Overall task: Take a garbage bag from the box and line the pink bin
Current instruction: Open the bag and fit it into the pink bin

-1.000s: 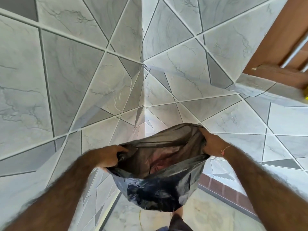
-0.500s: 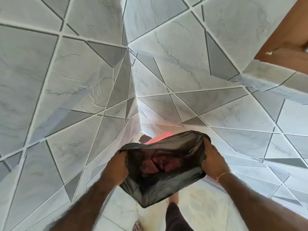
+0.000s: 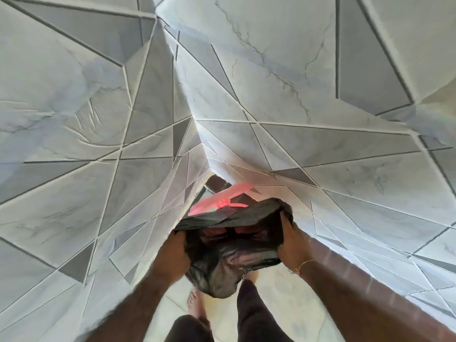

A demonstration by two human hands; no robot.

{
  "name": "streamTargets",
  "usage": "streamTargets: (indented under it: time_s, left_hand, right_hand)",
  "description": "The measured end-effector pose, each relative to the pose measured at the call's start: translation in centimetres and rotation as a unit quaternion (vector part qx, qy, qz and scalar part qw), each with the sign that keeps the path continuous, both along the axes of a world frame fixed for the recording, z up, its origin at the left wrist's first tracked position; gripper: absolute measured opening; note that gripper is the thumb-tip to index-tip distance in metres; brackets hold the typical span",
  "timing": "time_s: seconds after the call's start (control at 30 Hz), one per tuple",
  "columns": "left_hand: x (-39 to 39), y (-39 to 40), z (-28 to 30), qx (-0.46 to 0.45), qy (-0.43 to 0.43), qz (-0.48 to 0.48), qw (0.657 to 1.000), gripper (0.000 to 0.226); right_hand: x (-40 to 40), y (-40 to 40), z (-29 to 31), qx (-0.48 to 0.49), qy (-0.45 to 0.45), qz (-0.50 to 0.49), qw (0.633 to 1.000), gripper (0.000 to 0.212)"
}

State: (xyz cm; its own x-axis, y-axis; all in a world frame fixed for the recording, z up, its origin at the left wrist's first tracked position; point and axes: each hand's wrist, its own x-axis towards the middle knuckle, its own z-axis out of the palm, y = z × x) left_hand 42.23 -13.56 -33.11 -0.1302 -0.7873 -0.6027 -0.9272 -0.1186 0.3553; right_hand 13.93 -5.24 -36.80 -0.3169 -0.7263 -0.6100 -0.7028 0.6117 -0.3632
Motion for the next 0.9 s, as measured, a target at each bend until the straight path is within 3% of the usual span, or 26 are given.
streamTargets:
  time_s: [0.1,0.3,0.43,0.6,0.9]
  left_hand:
    - [-0.7,0.4,-1.6,0.015,0.012,0.006,1.0,0.057]
    - [-2.7,0.3,-4.9,0.039,0.075,0.015,0.996,0.04]
    - [-3.6,-0.2,-7.7,0.059,0.117,0.021,0.991,0.057]
    - [-4.3,-1.1,-10.1,0.029,0.158,0.032,0.986,0.058]
    - [-4.0,-0.7,-15.1,-0.009,0.165,0.003,0.986,0.063]
  right_hand:
    - [0.7,-0.7,-1.6,0.015,-0.029,0.007,0.999,0.094]
    - [3.4,-2.4,-3.4,-0.003,-0.039,0.0,0.999,0.091]
    - [4.7,-3.6,-4.7,-0.02,-0.013,-0.007,1.0,0.083]
    - [4.6,-3.9,-6.4,-0.046,0.002,-0.061,0.997,0.077]
    - [8.8,-3.5,-11.9,-0.005,-0.058,-0.095,0.994,0.06]
